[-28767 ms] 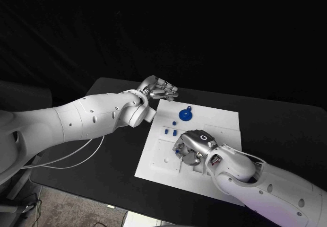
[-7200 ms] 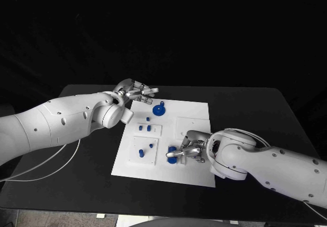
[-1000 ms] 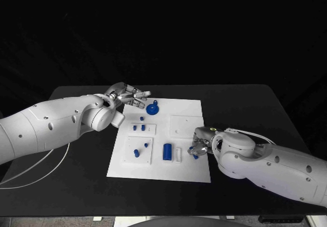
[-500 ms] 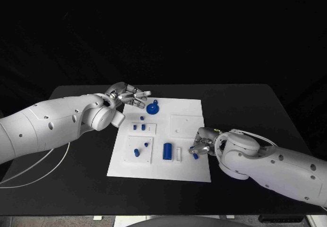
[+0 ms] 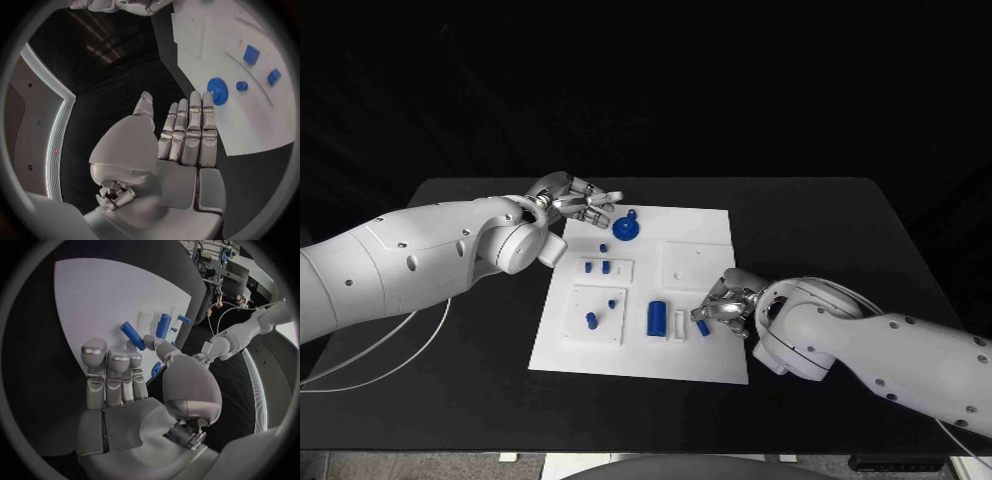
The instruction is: Assemble the parts on the task board
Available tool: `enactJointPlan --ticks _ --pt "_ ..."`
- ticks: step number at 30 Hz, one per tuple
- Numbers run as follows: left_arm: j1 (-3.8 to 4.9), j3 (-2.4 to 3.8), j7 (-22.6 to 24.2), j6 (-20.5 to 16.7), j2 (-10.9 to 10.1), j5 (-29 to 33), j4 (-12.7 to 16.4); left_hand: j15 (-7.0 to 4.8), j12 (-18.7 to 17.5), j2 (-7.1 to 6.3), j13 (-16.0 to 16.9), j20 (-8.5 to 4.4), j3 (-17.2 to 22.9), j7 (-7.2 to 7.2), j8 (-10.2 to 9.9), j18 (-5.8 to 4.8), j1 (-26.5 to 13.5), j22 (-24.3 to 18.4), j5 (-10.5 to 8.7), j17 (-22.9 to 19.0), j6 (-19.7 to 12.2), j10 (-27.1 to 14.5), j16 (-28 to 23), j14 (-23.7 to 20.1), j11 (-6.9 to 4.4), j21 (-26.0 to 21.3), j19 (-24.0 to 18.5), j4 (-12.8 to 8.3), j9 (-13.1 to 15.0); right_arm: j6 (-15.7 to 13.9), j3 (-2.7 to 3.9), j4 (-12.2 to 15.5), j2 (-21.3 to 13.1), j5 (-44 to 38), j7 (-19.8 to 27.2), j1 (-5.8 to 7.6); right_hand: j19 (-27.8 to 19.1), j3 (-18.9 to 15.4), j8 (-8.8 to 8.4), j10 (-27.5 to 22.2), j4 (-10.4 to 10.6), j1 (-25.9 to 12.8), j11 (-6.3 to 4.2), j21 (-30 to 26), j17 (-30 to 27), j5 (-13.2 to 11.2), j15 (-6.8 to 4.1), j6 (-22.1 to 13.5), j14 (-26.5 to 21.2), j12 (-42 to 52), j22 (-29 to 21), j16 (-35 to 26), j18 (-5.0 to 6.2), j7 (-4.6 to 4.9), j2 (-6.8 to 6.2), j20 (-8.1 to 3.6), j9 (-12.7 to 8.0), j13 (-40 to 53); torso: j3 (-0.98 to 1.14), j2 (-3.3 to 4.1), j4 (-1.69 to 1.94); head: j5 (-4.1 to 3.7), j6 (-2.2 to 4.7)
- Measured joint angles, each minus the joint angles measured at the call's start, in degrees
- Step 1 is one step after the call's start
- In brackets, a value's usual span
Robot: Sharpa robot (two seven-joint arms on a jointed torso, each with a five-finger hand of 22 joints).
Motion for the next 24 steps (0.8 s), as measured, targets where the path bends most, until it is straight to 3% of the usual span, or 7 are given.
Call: enactJointPlan --ticks 24 --pt "0.0 0.0 -0.2 0.2 0.0 -0.3 0.0 0.0 0.0 0.0 0.0 0.0 0.0 0.0 0.0 0.0 0.0 0.0 0.0 0.0 0.0 0.0 0.0 0.0 0.0 0.0 0.0 0.0 0.0 -0.5 -0.02 -1.1 1.7 6.6 -0.8 0.04 0.0 -2.0 0.01 0.0 0.5 0.3 0.01 0.0 0.2 -2.0 0.0 0.3 0.0 0.0 0.0 0.0 -0.01 -0.3 0.29 0.0 0.0 -0.4 0.1 0.07 -0.06 0.05 0.01"
